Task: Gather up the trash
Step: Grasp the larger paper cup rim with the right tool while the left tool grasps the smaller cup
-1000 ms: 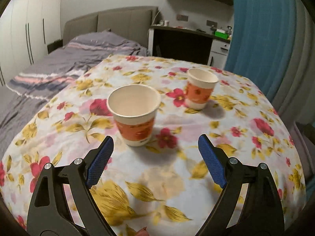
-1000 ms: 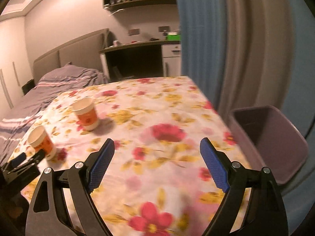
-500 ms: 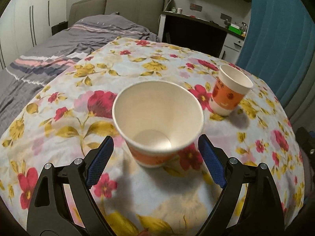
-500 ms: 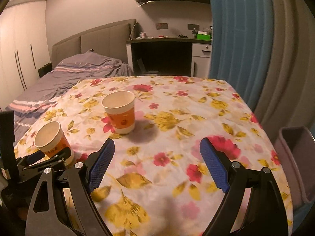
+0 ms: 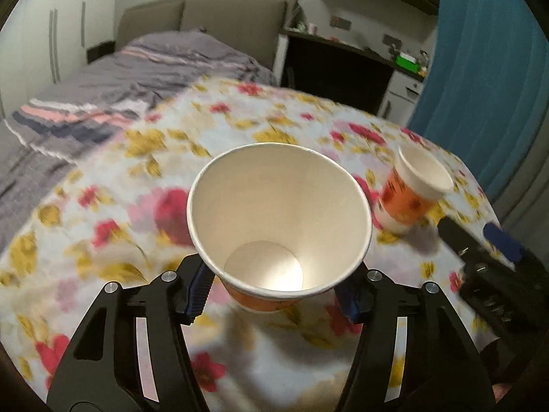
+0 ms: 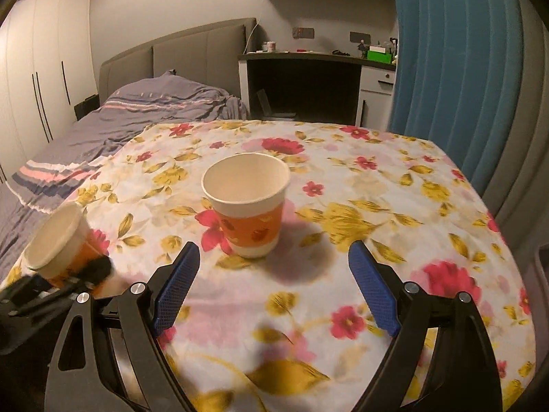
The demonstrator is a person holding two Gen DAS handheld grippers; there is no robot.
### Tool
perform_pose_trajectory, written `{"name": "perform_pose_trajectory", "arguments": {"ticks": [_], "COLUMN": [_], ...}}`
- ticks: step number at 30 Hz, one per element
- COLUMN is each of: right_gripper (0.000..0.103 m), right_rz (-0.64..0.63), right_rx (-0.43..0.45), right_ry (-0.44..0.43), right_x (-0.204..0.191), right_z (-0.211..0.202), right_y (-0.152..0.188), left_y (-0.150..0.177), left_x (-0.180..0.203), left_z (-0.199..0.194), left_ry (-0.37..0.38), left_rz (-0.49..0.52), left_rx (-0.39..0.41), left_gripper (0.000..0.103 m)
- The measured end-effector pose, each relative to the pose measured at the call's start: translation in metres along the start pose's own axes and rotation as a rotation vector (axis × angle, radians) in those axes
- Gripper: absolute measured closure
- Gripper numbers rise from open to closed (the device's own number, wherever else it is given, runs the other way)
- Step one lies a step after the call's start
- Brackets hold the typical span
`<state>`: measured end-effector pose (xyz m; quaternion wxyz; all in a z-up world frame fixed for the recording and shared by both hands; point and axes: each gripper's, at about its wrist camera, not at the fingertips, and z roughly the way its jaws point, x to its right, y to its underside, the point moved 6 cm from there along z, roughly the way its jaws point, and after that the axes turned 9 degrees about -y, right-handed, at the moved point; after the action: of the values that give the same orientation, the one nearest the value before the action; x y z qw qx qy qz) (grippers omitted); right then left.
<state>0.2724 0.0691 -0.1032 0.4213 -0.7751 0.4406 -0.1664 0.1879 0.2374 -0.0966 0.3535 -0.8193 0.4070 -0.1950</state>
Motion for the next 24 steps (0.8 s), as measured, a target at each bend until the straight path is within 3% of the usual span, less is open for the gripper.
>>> {"name": "perform_pose_trajectory", "arguments": {"ticks": [4,10,15,21,23,24], "right_gripper": [0.018,0.018,0.018,0.029,0.04,0.04], "right_rz": [-0.004,-0.019,-0.011,0.003,0.005,0.003], "right_rx": [-0.005,-0.011,-0.017,-0.03,-0.035,-0.036], "right_ry": [0.004,0.026,0.029,0.021,0.02,0.02], "right_x": [-0.008,-0.013,-0.012,-0.012,-0.012,-0.012], "right_z": [0.018,0.038,0.05,0.061,0.063,0.063], "right_y": [-0.007,-0.015,-0.019,-0.021,-0.02,-0.02], "left_y": [-0.015,-0.01,-0.013,-0.008,-0.008,-0.008], "left_x": [-0.016,-0.035,-0.038,-0.039,-0.038,-0.037], "left_z": [0.007,0.032,0.032,0.037,0.037,0.037], "left_ry": [-0.017,-0.007,-0.02,-0.004,0.0,0.0], "left_rz": [-0.058,-0.102,-0.089,-0.094,-0.092,-0.09], "left_rx": [-0.001,-0.055,-0.027,-0.052,-0.052,-0.049], "left_gripper": [0.044,0.044,0.044,0.043,0.044,0.044]}}
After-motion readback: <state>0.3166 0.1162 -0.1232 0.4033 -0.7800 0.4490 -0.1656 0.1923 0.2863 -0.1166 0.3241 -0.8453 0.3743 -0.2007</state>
